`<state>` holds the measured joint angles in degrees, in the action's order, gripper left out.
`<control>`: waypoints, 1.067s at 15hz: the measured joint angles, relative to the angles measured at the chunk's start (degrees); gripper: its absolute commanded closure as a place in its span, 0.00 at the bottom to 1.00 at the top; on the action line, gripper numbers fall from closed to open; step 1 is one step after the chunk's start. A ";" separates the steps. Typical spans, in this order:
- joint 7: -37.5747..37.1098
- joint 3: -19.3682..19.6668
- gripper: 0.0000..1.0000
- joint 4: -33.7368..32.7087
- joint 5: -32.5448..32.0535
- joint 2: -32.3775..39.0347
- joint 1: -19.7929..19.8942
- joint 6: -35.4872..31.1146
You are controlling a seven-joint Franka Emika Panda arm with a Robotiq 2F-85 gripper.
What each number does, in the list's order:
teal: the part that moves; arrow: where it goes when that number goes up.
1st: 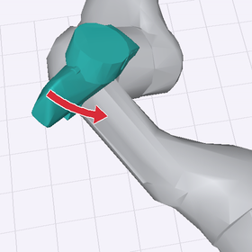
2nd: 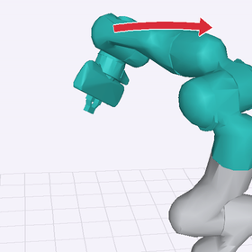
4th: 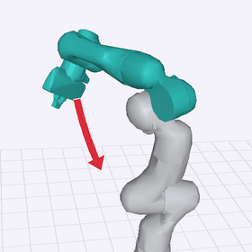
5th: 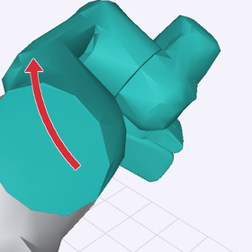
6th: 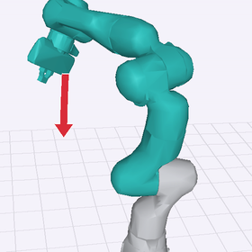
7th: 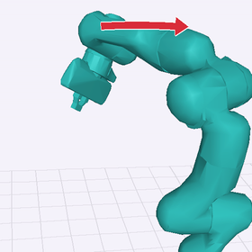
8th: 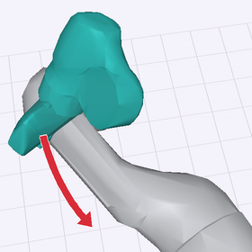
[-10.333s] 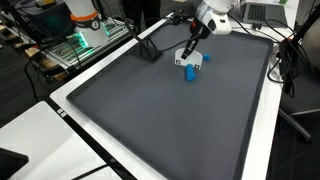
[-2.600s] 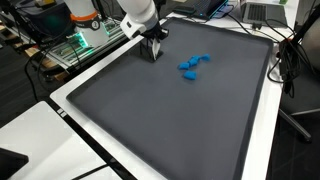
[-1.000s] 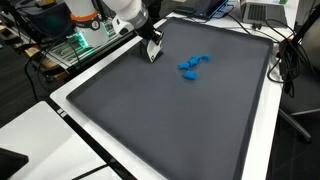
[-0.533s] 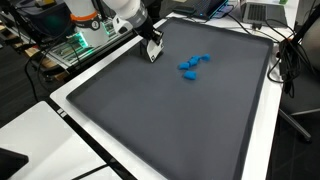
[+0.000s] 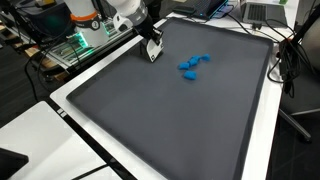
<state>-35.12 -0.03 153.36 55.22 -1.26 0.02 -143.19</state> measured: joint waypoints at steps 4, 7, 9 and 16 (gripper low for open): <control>-2.83 -0.29 0.99 0.28 0.00 -0.20 -0.37 -0.99; -4.55 -0.38 0.99 0.32 0.00 -0.22 -0.40 -1.15; -5.63 -0.38 0.99 0.40 0.00 -0.26 -0.40 -1.18; -6.64 -0.44 0.99 2.11 0.00 -1.55 -0.43 -4.44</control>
<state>-41.76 -0.47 155.47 55.22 -2.82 -0.41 -147.63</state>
